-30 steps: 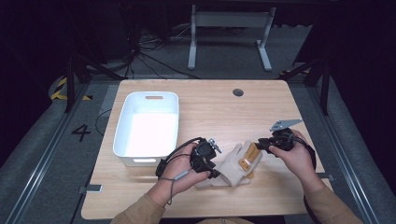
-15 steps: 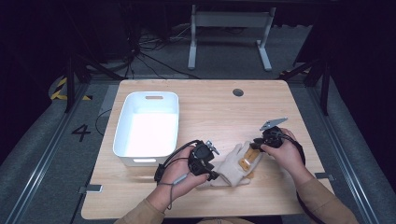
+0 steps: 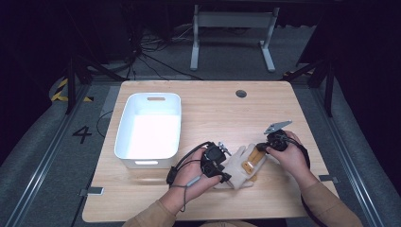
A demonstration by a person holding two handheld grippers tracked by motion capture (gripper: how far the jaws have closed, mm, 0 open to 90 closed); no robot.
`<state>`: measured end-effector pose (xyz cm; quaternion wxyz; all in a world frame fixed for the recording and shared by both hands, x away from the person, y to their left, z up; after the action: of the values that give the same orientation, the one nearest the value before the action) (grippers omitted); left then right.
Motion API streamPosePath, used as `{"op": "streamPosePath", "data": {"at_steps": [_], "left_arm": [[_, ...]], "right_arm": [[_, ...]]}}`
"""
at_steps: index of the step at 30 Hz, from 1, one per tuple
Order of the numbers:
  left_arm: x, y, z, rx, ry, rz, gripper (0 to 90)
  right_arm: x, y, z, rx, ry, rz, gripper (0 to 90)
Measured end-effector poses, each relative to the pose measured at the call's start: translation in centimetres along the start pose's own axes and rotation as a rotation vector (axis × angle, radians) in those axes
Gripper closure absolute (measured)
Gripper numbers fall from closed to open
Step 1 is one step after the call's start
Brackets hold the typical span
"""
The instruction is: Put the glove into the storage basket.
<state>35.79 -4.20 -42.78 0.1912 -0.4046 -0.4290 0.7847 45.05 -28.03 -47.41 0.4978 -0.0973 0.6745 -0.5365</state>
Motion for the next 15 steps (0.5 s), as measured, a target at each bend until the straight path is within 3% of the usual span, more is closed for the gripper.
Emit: {"op": "streamPosePath", "data": {"at_steps": [4, 10, 15], "left_arm": [[-0.3, 0.6, 0.1, -0.012, -0.014, -0.004, 54.9], [-0.6, 2.1, 0.3, -0.04, 0.024, -0.033, 54.3], [-0.6, 2.2, 0.3, -0.046, 0.031, -0.038, 55.5]], "right_arm": [[0.0, 0.0, 0.0, -0.002, -0.007, 0.002, 87.5], [0.0, 0.0, 0.0, 0.004, -0.035, 0.005, 87.4], [0.1, -0.1, -0.1, 0.003, -0.03, 0.006, 87.4]]}}
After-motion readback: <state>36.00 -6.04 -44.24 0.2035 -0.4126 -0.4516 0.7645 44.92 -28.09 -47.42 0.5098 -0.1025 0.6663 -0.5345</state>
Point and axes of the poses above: each handheld gripper's, and its own axes: y roughly forward along the jaws, x roughly out of its underside, z roughly to its right, the point moved 4 cm from there along y, roughly forward along the jaws, and after that the axes turned 6 degrees about -y, right-handed, at the moved point
